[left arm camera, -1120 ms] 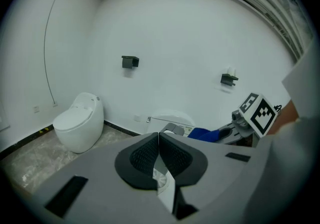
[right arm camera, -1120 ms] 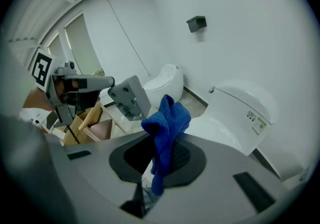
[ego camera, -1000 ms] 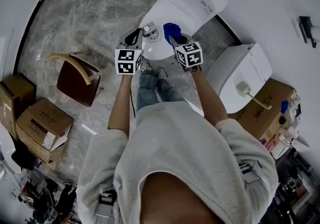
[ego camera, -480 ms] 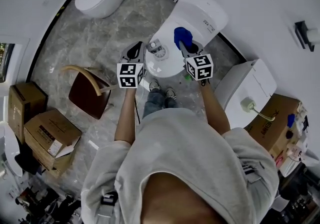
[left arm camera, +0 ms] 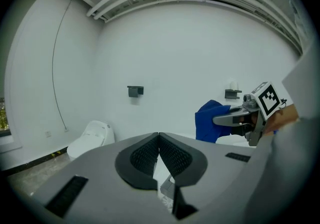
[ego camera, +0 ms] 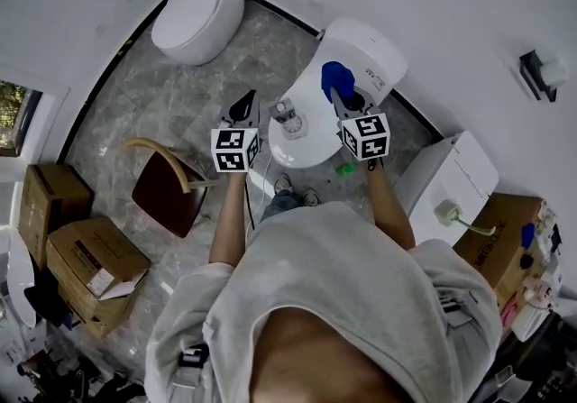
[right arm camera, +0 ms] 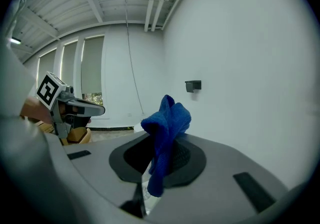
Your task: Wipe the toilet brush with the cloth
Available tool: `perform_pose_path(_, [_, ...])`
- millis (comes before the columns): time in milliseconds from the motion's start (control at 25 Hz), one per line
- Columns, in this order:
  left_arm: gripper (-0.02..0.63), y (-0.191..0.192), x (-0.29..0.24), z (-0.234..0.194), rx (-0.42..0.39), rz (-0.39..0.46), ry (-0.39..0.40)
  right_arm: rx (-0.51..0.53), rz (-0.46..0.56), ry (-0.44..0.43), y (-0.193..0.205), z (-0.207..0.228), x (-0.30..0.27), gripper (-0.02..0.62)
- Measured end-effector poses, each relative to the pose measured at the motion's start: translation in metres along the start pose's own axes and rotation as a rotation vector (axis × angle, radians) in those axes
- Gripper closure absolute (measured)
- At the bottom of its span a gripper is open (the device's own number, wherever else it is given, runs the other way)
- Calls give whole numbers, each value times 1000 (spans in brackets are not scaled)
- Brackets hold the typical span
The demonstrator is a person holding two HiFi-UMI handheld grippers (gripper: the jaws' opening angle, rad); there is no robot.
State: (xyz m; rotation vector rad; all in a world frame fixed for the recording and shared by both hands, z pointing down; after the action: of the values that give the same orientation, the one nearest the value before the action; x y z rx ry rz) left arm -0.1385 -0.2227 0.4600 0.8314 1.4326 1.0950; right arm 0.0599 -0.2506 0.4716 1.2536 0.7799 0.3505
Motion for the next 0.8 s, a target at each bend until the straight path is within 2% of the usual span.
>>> perform_pose_path(320, [586, -20, 8, -14, -4, 44, -32, 21, 24, -10, -11, -8, 1, 538])
perform_pose_path(800, [586, -20, 7, -11, 6, 57, -40, 31, 52, 0, -22, -2, 2, 538])
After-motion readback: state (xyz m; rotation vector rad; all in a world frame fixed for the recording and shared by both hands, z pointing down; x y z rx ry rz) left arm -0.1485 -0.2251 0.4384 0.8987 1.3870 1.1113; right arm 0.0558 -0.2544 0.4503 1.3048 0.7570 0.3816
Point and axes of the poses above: the fingertips, and each gripper's own axes: x backward along the fingers, z to its right, y out of its underside, the point moved 1 cm from there along x, backward along the fingers, and after that the axes turned 11 degrees about -y, right-handed, at the moved point
